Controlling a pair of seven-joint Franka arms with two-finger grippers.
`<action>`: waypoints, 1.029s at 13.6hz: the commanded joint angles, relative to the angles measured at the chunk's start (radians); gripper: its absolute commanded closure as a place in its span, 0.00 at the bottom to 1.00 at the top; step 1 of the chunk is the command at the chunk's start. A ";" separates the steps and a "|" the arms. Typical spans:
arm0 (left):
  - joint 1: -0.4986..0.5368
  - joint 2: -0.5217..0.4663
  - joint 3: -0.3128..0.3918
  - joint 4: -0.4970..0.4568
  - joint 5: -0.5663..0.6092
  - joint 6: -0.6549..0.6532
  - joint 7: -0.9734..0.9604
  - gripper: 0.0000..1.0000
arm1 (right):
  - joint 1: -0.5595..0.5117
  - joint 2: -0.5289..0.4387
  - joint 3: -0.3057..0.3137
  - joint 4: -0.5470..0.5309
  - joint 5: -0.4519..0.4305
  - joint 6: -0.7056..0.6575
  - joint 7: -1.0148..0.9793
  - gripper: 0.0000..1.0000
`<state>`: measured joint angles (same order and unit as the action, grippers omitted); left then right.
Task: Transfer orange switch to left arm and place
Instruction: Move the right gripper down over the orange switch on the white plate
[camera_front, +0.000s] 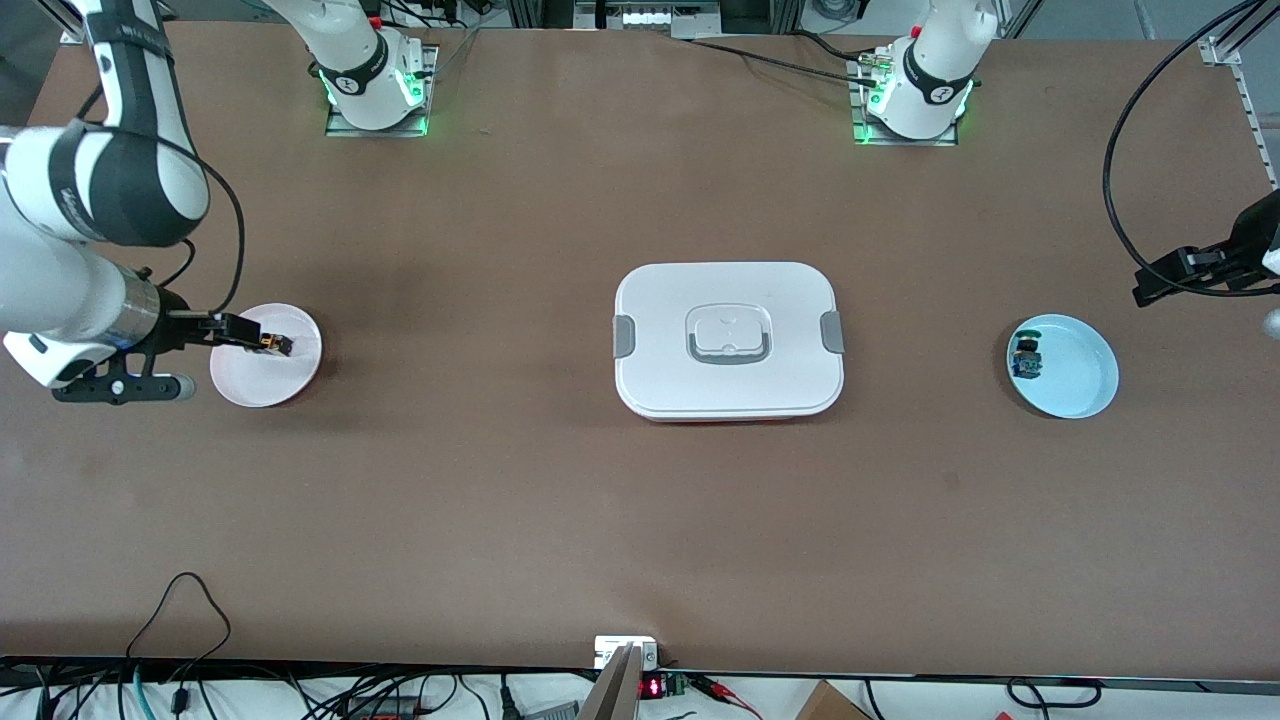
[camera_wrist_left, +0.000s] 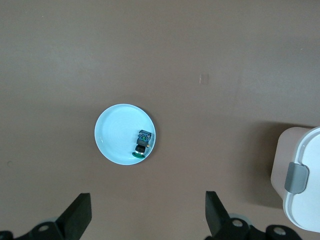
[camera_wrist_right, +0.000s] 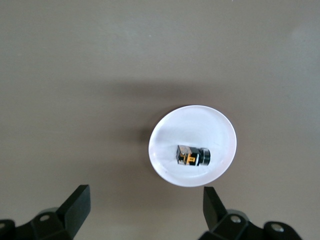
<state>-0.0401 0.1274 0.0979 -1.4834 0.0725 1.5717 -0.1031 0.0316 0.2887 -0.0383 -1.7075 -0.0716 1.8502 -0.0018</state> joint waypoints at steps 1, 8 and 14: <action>0.005 0.017 -0.004 0.032 0.015 -0.009 0.022 0.00 | -0.047 0.001 0.005 -0.064 -0.013 0.084 0.011 0.00; 0.006 0.015 -0.004 0.032 0.015 -0.010 0.022 0.00 | -0.074 -0.042 0.003 -0.286 -0.014 0.311 -0.064 0.00; 0.005 0.017 -0.004 0.032 0.015 -0.010 0.022 0.00 | -0.160 -0.014 0.005 -0.423 -0.019 0.500 -0.067 0.00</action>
<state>-0.0397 0.1275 0.0977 -1.4834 0.0725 1.5717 -0.1031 -0.0938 0.2873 -0.0447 -2.1111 -0.0807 2.3341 -0.0567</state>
